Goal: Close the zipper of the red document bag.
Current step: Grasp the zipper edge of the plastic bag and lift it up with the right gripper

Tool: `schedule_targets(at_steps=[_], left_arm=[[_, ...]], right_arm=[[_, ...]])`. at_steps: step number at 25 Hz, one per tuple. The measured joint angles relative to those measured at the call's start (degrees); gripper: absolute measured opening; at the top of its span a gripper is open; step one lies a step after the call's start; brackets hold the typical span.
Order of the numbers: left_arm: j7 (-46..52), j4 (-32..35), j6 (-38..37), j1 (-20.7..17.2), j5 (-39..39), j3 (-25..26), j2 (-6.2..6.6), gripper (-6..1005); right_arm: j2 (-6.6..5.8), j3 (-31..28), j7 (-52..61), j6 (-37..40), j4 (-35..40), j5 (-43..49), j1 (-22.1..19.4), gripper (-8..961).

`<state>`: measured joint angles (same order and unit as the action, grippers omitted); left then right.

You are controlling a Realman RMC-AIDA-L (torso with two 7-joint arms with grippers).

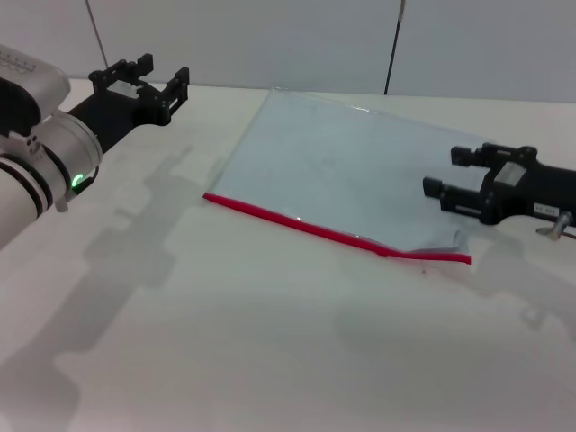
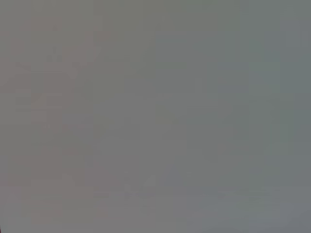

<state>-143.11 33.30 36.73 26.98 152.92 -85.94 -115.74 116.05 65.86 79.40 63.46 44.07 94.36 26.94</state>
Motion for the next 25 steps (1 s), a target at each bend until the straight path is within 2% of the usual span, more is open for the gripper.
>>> schedule_targets(at_steps=[3, 6, 11, 17, 25], left_arm=[[0.0, 0.0, 0.0, 0.0, 0.0, -0.2, 0.05, 553], [0.0, 0.0, 0.0, 0.0, 0.0, -0.2, 0.1, 552], [0.0, 0.0, 0.0, 0.0, -0.8, 0.0, 0.16, 553], [-0.1, 0.0, -0.6, 0.0, -0.9, 0.0, 0.23, 553], [-0.5, 0.0, -0.7, -0.1, -0.9, 0.1, 0.25, 553]], right_arm=[[0.24, 0.7, 0.6, 2.8, 2.8, 6.3, -0.2, 675], [0.38, 1.9, 0.9, 3.4, 5.0, 8.3, -0.9, 674], [0.33, 6.7, 1.2, 3.1, 12.2, 10.8, -4.5, 674], [0.51, 9.2, 2.7, 2.4, 19.8, 16.0, -8.3, 673], [0.54, 17.8, 2.3, -6.2, 24.9, 19.2, -11.4, 672]])
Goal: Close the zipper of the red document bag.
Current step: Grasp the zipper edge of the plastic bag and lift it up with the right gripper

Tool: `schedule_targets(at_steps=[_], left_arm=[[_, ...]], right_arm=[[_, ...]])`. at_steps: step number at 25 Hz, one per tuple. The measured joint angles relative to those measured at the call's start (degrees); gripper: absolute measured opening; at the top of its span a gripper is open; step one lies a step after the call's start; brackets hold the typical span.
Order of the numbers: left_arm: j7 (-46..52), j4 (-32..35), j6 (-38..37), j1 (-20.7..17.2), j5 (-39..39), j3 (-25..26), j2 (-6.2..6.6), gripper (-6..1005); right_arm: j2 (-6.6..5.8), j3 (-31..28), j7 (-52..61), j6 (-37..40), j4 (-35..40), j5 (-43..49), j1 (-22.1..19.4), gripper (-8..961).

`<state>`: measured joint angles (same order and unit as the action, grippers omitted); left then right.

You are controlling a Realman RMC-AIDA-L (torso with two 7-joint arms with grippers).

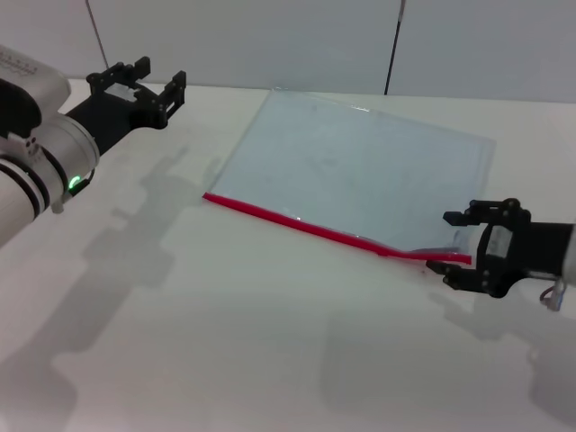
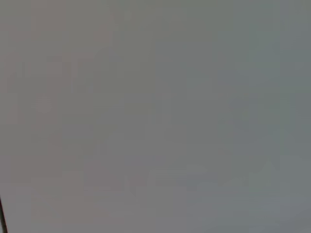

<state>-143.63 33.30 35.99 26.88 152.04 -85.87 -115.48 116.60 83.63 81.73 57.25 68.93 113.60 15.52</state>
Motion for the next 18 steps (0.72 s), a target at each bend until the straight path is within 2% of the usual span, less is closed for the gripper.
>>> schedule_targets(at_steps=[6, 18], left_arm=[[0.0, 0.0, -0.6, -0.1, 0.0, -0.1, 0.0, 553], [-0.1, -0.1, -0.9, -0.3, 0.0, 0.0, 0.0, 552]], right_arm=[[0.03, 6.0, -0.1, -7.6, 2.2, 1.6, -2.0, 672], [0.03, 9.9, 0.1, -12.5, 4.3, 3.6, -4.6, 671]])
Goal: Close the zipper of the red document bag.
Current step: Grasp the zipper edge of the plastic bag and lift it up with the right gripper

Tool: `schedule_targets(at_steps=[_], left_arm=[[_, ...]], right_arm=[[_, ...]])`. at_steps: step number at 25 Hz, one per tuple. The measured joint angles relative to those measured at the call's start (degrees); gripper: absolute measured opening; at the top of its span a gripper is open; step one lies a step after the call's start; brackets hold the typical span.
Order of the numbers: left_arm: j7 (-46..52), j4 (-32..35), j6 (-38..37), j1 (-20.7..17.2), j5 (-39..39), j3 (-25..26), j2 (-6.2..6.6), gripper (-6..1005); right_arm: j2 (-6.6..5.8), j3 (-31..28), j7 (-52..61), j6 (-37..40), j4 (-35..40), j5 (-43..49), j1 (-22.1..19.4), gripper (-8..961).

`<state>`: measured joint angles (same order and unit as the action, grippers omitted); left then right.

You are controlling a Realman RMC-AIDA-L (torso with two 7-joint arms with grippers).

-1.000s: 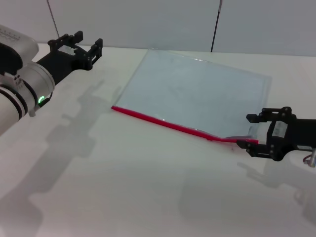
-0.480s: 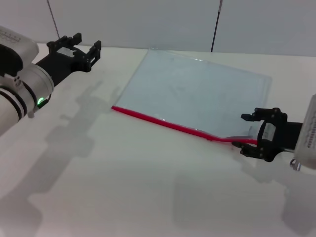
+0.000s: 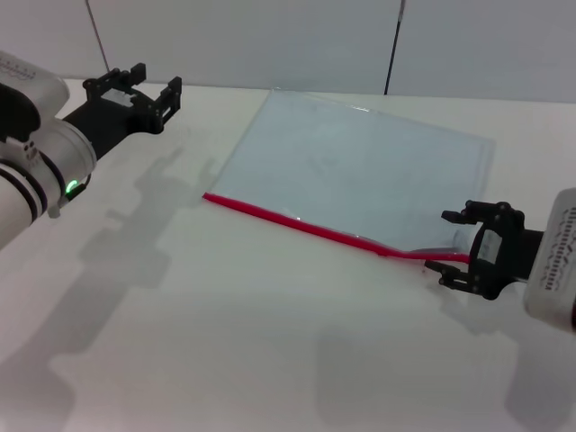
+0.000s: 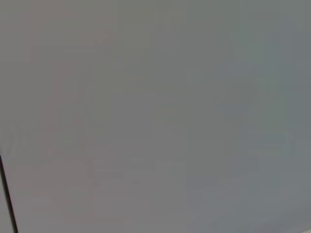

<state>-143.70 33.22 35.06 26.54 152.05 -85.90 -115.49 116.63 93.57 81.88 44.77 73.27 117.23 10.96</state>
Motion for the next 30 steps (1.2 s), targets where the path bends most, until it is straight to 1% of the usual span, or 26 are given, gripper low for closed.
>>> schedule_targets(at_steps=[8, 12, 20, 30], left_arm=[[0.0, 0.0, 0.0, -0.1, 0.0, 0.0, 0.0, 552], [0.0, 0.0, 0.0, -0.2, 0.0, 0.0, 0.0, 552], [0.0, 0.0, 0.0, -0.2, 0.1, 0.0, 0.0, 552], [0.1, 0.2, 0.2, -0.2, 0.2, 0.0, 0.0, 552]], right_arm=[[-0.01, 4.2, 0.2, -8.1, -1.1, 2.0, -1.0, 671], [0.01, 5.7, 0.7, -10.1, -1.7, 3.1, -1.6, 670], [-0.07, 6.3, 1.5, -11.3, -3.3, 3.2, -1.4, 670], [-0.09, 9.5, 1.5, -18.3, -5.9, 3.8, -0.9, 669]])
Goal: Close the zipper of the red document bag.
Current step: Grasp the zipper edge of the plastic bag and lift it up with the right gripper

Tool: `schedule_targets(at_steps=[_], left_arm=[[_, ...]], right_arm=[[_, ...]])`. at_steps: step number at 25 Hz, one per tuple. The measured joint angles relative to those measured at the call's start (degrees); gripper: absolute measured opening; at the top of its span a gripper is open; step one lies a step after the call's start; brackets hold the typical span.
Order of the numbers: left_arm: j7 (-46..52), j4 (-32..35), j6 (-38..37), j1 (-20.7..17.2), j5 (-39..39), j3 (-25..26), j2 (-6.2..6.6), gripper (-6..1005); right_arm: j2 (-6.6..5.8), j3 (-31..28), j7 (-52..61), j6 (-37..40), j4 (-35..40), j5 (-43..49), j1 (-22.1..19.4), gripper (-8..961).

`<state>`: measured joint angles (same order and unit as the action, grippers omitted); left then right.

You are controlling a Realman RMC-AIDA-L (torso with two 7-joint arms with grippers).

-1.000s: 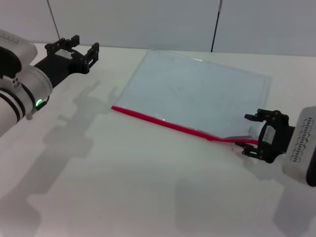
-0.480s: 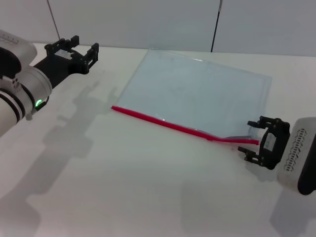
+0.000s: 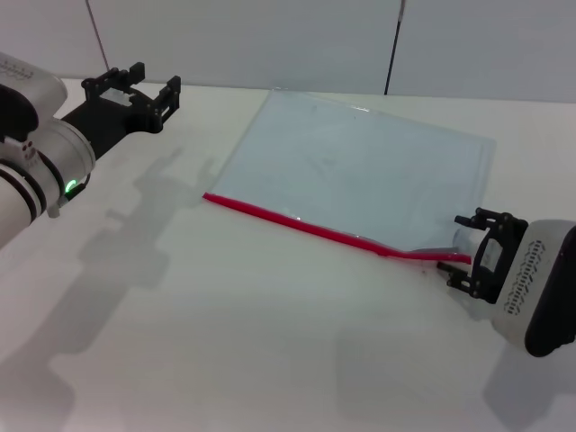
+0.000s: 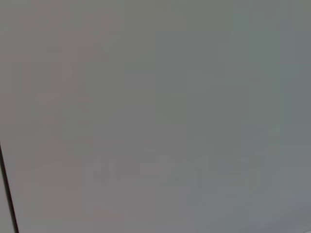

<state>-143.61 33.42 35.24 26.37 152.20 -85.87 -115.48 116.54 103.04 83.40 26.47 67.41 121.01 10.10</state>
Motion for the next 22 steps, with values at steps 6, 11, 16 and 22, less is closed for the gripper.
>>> schedule_targets(at_steps=[6, 11, 16, 22], left_arm=[[0.1, 0.1, 0.1, 0.0, 0.0, 0.0, 0.0, 551], [0.2, 0.1, 0.1, 0.1, -0.1, 0.0, 0.0, 551], [0.3, 0.1, 0.2, 0.1, -0.1, 0.0, 0.0, 551], [0.3, 0.0, 0.3, 0.3, -0.1, 0.0, 0.0, 551]], right_arm=[[0.0, 0.5, 0.1, -2.7, -2.1, -0.4, 1.3, 669], [0.0, 0.9, 0.2, -3.6, -2.6, -0.5, 1.7, 668], [0.0, 1.5, 0.3, -4.2, -3.4, -0.5, 2.5, 668], [0.0, 2.3, 1.9, -4.3, -5.3, -0.5, 4.7, 669]])
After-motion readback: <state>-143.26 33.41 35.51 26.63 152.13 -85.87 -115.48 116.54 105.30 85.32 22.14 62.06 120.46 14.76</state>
